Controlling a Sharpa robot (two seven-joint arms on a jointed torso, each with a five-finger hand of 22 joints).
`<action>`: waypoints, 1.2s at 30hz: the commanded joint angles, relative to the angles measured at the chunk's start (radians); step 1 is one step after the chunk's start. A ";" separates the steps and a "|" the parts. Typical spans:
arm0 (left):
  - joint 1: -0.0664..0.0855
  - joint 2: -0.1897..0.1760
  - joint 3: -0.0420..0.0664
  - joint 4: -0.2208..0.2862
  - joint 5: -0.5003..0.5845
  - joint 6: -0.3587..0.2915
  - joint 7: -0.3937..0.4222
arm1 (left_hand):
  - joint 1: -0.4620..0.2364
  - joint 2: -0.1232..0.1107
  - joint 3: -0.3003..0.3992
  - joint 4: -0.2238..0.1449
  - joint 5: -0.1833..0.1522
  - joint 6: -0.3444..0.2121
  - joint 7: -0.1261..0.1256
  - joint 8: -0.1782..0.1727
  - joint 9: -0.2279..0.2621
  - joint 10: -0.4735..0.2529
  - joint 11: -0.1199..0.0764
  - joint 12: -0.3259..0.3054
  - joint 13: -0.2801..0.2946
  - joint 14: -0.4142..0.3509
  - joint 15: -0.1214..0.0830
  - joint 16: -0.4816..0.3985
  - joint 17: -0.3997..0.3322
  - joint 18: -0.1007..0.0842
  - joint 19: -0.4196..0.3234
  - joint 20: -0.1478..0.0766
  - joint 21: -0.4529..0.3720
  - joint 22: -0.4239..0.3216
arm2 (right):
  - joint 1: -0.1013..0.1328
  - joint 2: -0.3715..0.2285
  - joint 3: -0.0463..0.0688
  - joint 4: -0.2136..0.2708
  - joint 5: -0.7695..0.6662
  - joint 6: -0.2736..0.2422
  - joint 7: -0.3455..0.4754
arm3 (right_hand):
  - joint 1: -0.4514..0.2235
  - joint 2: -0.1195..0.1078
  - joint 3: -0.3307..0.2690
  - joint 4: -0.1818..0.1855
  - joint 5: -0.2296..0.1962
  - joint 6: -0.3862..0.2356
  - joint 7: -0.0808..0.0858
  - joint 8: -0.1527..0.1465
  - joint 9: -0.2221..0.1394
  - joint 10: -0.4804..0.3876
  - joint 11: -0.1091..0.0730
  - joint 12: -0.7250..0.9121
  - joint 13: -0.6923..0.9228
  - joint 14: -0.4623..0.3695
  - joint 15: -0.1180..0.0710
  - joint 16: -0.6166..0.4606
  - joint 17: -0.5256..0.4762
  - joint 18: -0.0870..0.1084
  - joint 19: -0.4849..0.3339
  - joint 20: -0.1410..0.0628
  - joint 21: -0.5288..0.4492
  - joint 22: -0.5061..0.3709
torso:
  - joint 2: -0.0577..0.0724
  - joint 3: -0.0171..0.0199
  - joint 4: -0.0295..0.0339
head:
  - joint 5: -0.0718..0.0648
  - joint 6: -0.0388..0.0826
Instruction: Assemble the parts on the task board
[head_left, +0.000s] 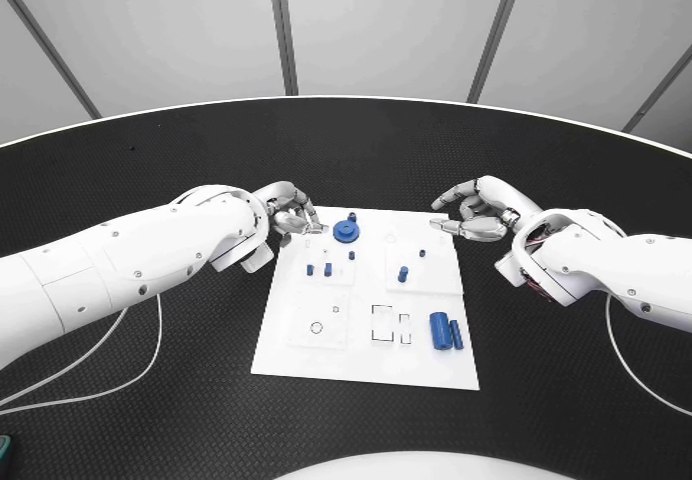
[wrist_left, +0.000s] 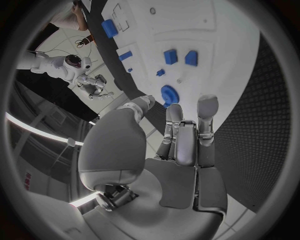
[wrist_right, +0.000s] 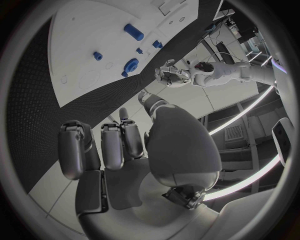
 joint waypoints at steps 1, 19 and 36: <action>0.000 0.012 0.000 0.002 -0.014 -0.111 0.187 | 0.119 -0.001 0.084 -0.064 0.010 -0.023 0.021 -0.031 -0.033 -0.052 0.016 -0.056 -0.040 -0.081 0.012 -0.069 -0.126 0.031 -0.071 0.013 -0.107 -0.112 | 0.000 -0.001 0.000 0.002 0.000 -0.001 0.000 | -0.002 -0.005 0.007 0.000 0.006 0.006 0.000 0.002 -0.001 0.004 -0.002 0.001 0.075 0.061 -0.010 -0.007 0.068 0.017 0.049 -0.005 -0.005 0.163 | 0.004 -0.0006 -0.0038 | -0.007 0.012; -0.010 0.092 -0.037 -0.044 -0.220 -0.033 0.319 | 0.132 -0.058 0.210 -0.238 -0.170 0.109 0.035 -0.245 -0.237 -0.073 0.058 -0.496 -0.351 -0.315 0.050 -0.169 -0.479 0.033 -0.164 0.053 -0.089 -0.090 | 0.000 -0.003 0.000 0.012 0.000 -0.006 0.002 | -0.002 -0.004 0.008 0.000 0.007 0.006 -0.001 0.002 -0.001 0.002 -0.002 -0.002 0.073 0.061 -0.010 -0.008 0.067 0.017 0.048 -0.005 -0.005 0.162 | 0.005 -0.0023 -0.0015 | -0.018 0.026; -0.029 0.152 -0.048 -0.124 -0.293 0.037 0.265 | 0.109 -0.043 0.204 -0.258 -0.169 0.169 0.033 -0.302 -0.273 0.001 0.056 -0.607 -0.410 -0.222 0.050 -0.084 -0.417 0.034 -0.138 0.054 -0.051 -0.076 | 0.000 0.001 0.000 0.014 0.000 -0.005 0.002 | 0.000 -0.003 0.010 -0.001 0.007 0.007 -0.001 0.002 -0.001 0.003 -0.003 0.000 0.074 0.061 -0.010 -0.007 0.069 0.016 0.049 -0.005 -0.004 0.163 | 0.004 0.0001 -0.0028 | -0.021 0.027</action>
